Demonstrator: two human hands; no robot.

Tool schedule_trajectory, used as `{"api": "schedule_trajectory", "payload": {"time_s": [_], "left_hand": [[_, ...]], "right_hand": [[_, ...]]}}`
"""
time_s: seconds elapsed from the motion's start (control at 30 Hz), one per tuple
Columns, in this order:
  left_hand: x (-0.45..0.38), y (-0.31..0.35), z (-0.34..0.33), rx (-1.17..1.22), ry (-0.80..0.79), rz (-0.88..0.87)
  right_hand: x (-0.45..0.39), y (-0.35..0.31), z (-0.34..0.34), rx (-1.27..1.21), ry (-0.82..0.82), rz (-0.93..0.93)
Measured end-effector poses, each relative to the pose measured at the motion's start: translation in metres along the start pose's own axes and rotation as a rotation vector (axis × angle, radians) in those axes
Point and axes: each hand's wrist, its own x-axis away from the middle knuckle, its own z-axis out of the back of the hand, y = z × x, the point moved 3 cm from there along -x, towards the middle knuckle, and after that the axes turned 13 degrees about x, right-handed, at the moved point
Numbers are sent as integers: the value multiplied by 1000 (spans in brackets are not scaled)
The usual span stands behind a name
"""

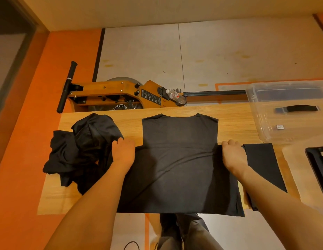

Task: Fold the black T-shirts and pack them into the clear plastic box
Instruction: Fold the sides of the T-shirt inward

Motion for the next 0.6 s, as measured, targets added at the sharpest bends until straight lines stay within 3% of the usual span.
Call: {"api": "schedule_trajectory", "payload": {"time_s": [0.3,0.47,0.6], "left_hand": [[-3,-12,-5,51,9,-35],[-6,-18,3,129,35,-9],[-10,-28,10,458,116,119]], "right_hand": [[-15,6,7,76,15,82],[-23,18,17,-70,-47,61],[-31,34,16,-369,-57,-31]]}}
